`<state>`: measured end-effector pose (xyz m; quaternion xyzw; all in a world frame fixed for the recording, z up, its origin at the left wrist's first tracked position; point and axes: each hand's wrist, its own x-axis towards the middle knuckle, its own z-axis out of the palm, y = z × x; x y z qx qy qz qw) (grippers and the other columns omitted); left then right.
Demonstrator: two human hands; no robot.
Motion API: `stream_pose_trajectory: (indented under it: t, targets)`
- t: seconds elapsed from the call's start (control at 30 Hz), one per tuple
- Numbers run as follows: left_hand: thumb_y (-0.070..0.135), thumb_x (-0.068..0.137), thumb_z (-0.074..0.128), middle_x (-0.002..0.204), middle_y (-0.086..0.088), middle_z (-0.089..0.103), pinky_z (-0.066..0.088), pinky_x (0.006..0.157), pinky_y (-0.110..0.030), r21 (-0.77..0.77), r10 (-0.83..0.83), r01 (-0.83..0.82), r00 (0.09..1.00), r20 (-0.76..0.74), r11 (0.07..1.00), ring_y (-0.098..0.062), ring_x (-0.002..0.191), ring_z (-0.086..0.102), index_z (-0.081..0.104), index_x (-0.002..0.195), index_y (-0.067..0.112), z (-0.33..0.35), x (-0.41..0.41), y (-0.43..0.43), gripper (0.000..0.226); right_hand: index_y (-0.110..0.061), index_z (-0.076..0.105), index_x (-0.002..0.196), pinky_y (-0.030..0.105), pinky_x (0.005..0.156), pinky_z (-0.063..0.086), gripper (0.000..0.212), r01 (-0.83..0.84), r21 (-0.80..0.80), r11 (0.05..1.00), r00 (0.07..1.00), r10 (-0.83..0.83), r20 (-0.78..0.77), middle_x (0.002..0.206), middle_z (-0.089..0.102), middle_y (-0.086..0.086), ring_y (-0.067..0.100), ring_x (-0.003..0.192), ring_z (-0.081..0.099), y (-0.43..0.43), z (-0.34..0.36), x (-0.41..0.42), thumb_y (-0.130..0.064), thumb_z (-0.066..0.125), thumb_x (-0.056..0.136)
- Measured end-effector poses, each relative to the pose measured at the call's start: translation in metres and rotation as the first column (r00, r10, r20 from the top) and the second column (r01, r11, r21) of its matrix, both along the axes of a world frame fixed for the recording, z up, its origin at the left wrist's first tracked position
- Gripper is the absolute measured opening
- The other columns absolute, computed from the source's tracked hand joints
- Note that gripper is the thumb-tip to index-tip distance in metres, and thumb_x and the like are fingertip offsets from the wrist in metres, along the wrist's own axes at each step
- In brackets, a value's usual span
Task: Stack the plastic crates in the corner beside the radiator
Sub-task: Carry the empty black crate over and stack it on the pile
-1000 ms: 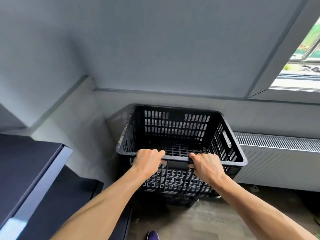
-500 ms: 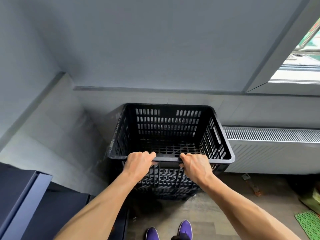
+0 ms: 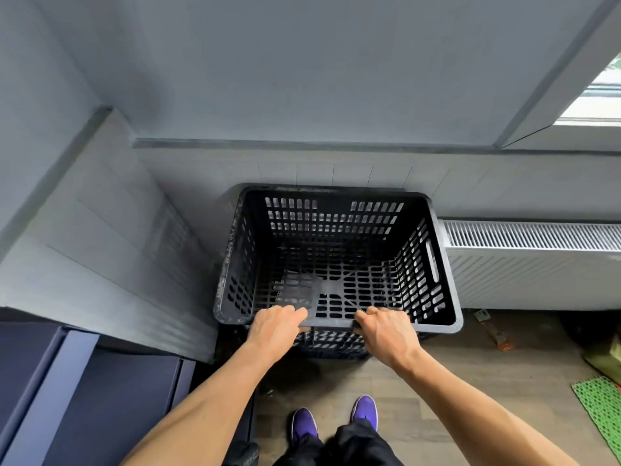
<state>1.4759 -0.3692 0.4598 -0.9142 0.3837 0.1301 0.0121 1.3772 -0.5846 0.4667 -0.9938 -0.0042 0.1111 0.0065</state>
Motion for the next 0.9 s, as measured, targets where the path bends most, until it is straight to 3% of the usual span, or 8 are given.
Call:
stream_pose_trajectory:
  t: [0.17,0.3,0.67,0.77,0.9]
  targets:
    - [0.030,0.098,0.049,0.090,0.001,0.062,0.043,0.065,-0.035,-0.017,0.011,-0.012,0.996,-0.094,1.000,-0.024,0.085,0.062,0.049,0.097,0.020,0.001,0.007,0.000,0.011,-0.022,0.054,0.113,0.040,0.071,0.053,0.034,0.015,0.144,0.990,0.999,-0.009,-0.042,0.107,0.061,0.001,0.024,0.101,0.059,-0.016,-0.008,0.002,-0.051,0.046,0.097]
    - [0.037,0.098,0.047,0.091,0.002,0.063,0.041,0.064,-0.033,-0.008,0.021,-0.023,0.991,-0.132,1.000,-0.022,0.084,0.061,0.053,0.099,0.022,0.004,0.003,-0.004,0.016,-0.022,0.056,0.115,0.038,0.074,0.052,0.045,0.039,0.137,0.990,0.991,-0.022,-0.129,0.108,0.065,0.001,0.025,0.101,0.062,-0.029,-0.010,0.002,-0.060,0.047,0.093]
    - [0.029,0.098,0.049,0.091,0.002,0.069,0.037,0.062,-0.031,0.004,0.048,-0.048,0.995,-0.088,0.999,-0.023,0.082,0.064,0.058,0.106,0.027,0.001,-0.004,-0.005,0.012,-0.020,0.057,0.106,0.041,0.073,0.055,0.029,0.115,0.141,0.983,0.980,-0.089,-0.176,0.102,0.069,0.002,0.027,0.097,0.066,-0.042,-0.008,-0.014,-0.046,0.050,0.096]
    - [0.039,0.098,0.047,0.089,0.004,0.069,0.038,0.062,-0.031,-0.023,0.083,-0.085,0.993,-0.088,0.996,-0.021,0.083,0.064,0.058,0.102,0.028,-0.007,-0.004,-0.006,0.015,-0.019,0.055,0.108,0.038,0.071,0.052,0.028,0.121,0.115,0.986,0.983,-0.103,-0.152,0.104,0.067,0.001,0.026,0.098,0.064,-0.045,-0.010,-0.019,-0.044,0.048,0.098]
    - [0.059,0.094,0.043,0.090,0.003,0.069,0.042,0.065,-0.032,-0.020,0.084,-0.084,0.996,-0.025,0.996,-0.020,0.087,0.064,0.058,0.110,0.028,-0.017,-0.006,-0.012,0.038,-0.018,0.052,0.115,0.039,0.073,0.050,0.029,0.102,0.090,0.991,0.986,-0.089,-0.144,0.105,0.066,0.003,0.028,0.097,0.064,-0.044,-0.012,-0.018,-0.042,0.045,0.100]
